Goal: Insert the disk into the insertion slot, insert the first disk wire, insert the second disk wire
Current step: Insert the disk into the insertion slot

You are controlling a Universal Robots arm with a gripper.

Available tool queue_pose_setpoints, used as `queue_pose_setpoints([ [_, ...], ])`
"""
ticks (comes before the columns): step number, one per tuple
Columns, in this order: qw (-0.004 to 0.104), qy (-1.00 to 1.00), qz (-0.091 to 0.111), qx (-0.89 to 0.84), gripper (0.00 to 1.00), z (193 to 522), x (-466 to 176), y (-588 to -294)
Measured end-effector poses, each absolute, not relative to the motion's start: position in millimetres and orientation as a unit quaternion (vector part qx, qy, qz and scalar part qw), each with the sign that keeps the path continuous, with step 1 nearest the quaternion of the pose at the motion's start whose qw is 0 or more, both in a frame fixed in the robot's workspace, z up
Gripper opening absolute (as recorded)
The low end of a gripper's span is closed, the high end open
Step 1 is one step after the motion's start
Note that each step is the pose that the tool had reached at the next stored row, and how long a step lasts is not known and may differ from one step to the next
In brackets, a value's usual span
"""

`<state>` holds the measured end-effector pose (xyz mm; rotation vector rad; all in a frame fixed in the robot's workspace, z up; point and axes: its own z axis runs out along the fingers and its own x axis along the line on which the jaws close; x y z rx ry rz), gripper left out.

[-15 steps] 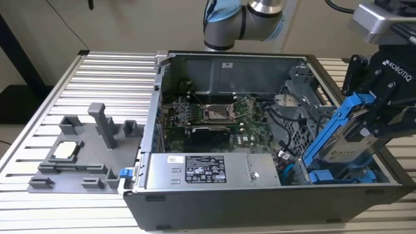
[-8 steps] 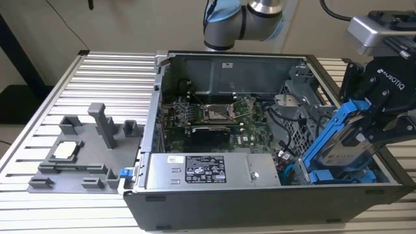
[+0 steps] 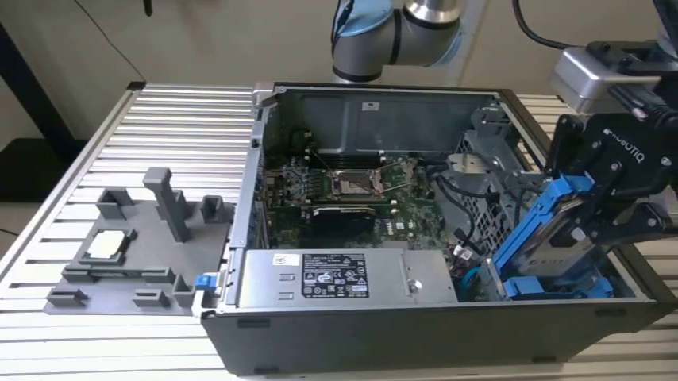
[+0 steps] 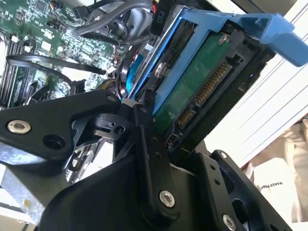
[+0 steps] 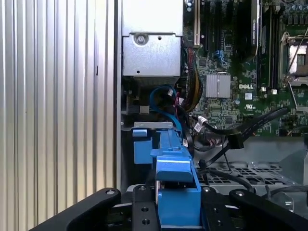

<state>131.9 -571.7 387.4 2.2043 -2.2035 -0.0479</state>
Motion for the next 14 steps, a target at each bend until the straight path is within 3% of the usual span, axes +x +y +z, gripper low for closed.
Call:
queue_pose_setpoints([
  [14,0.012,-0.707,-0.015,0.707,0.33,373.5,132.0,-571.8],
])
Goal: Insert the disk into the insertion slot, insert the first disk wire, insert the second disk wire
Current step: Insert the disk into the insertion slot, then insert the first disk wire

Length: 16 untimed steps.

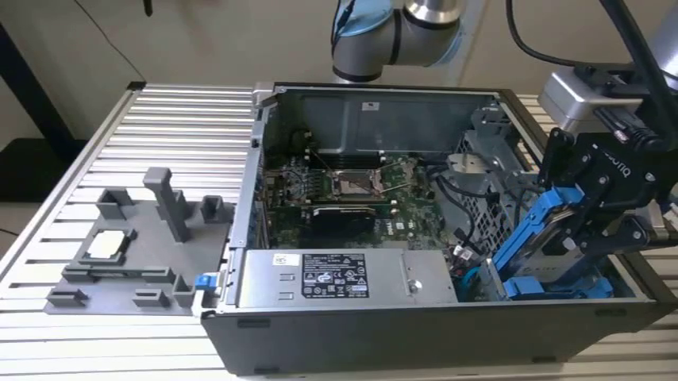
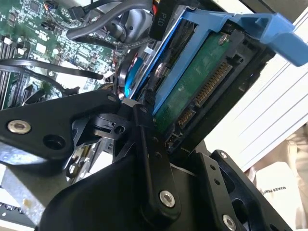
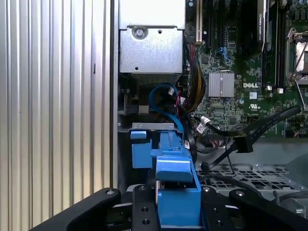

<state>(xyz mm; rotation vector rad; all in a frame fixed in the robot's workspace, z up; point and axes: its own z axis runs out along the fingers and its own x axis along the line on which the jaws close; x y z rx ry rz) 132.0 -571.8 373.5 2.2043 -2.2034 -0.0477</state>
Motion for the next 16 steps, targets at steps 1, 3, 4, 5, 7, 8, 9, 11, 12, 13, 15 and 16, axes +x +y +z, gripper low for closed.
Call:
queue_pose_setpoints([
  [1,0.012,-0.707,-0.015,0.707,0.33,373.4,132.0,-571.7],
  [3,0.012,-0.707,-0.015,0.707,0.33,373.4,132.0,-571.7],
  [4,0.012,-0.707,-0.015,0.707,0.33,373.4,132.0,-571.7],
  [5,0.012,-0.707,-0.015,0.707,0.33,373.4,132.0,-571.7],
  [7,0.012,-0.707,-0.015,0.707,0.4,373.4,132.0,-571.7],
  [8,0.012,-0.707,-0.015,0.707,0.4,373.4,132.0,-571.7],
  [9,0.012,-0.707,-0.015,0.707,0.46,373.4,132.0,-571.7],
  [11,0.012,-0.707,-0.015,0.707,0.46,373.4,131.9,-571.7],
  [12,0.012,-0.707,-0.015,0.707,0.53,373.4,131.9,-571.7],
  [13,0.012,-0.707,-0.015,0.707,0.53,373.4,131.9,-571.7],
  [15,0.012,-0.707,-0.015,0.707,0.53,374.8,131.9,-571.7],
  [16,0.013,-0.707,-0.015,0.707,0.53,376.6,131.9,-571.7],
])
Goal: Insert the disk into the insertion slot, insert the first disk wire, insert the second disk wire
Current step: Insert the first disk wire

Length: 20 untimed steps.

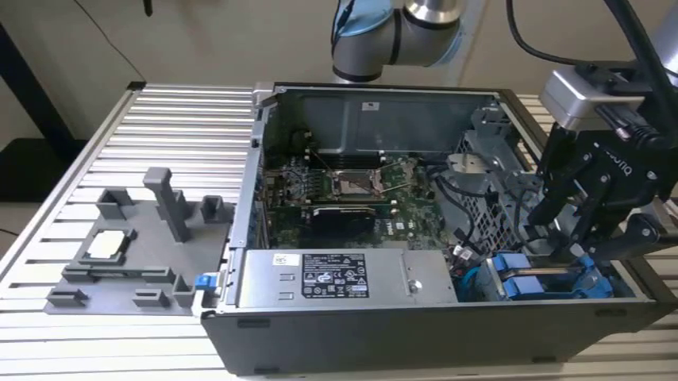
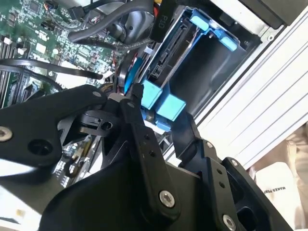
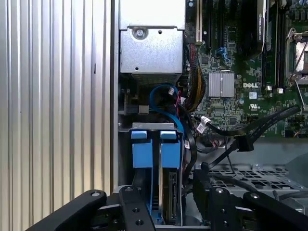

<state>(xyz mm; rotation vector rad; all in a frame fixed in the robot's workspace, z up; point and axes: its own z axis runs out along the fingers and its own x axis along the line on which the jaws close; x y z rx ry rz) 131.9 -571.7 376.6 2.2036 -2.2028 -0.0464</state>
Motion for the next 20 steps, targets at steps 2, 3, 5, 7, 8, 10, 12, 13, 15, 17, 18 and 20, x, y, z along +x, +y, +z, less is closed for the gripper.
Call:
queue_pose_setpoints([
  [2,0.013,-0.707,-0.014,0.707,0.53,381.2,131.9,-571.6],
  [3,0.014,-0.707,-0.014,0.707,0.53,383.5,131.9,-571.6],
  [5,0.015,-0.707,-0.013,0.707,0.53,386.6,131.9,-571.5],
  [7,0.014,-0.707,-0.013,0.707,0.53,386.6,132.0,-571.4],
  [8,0.012,-0.707,-0.011,0.707,0.53,386.6,132.0,-571.4],
  [10,-0.003,-0.706,-0.004,0.708,0.53,386.8,131.9,-571.4],
  [12,-0.019,-0.705,0.002,0.709,0.53,386.7,131.8,-571.4],
  [13,-0.027,-0.705,0.003,0.709,0.53,386.7,131.8,-571.4],
  [15,-0.044,-0.704,0.003,0.709,0.53,386.7,131.7,-571.4],
  [17,-0.054,-0.703,-0.001,0.709,0.53,386.7,132.1,-571.4],
  [18,-0.054,-0.702,-0.002,0.711,0.53,386.7,133.2,-571.4],
  [20,-0.053,-0.7,-0.003,0.712,0.53,386.7,136.9,-571.4],
])
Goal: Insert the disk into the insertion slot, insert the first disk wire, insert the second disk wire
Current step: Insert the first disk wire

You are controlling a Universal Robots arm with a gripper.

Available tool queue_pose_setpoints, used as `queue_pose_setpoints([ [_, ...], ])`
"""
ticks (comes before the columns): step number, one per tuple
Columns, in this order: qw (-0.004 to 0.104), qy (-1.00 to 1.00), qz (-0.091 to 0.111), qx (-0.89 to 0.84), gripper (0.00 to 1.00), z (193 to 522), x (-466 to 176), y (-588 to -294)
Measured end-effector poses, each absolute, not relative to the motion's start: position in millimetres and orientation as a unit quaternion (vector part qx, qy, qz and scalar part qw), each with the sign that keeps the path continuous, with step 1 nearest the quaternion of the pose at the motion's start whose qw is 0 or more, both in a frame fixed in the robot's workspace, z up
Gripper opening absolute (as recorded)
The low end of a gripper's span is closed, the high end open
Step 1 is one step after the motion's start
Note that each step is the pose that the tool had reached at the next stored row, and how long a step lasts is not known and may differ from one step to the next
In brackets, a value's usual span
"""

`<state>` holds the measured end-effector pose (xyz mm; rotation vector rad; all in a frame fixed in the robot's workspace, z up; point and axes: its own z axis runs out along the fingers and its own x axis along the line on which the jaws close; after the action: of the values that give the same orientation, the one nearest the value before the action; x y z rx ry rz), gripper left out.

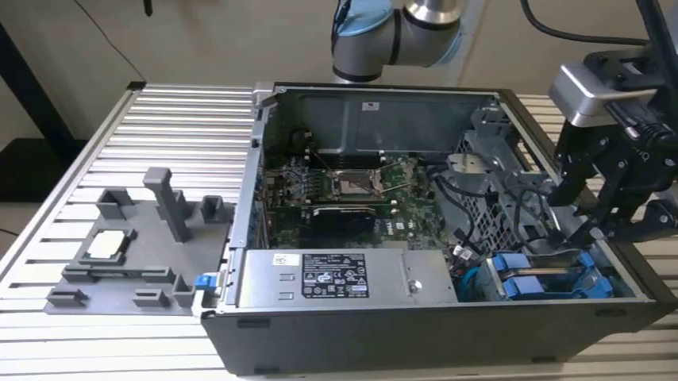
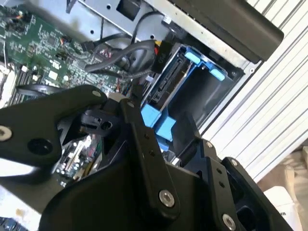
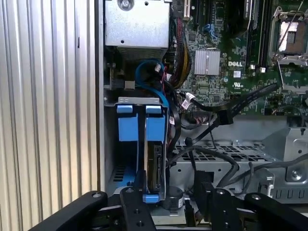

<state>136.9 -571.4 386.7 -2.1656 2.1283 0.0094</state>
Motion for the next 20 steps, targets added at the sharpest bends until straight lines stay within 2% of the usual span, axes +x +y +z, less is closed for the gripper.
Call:
queue_pose_setpoints([
  [8,0.052,0.698,0.006,-0.714,0.53,386.6,150.4,-571.4],
  [12,0.06,0.698,0.015,-0.713,0.53,386.5,152.5,-571.4],
  [20,0.051,0.699,0.027,-0.713,0.53,386.5,172.4,-570.9],
])
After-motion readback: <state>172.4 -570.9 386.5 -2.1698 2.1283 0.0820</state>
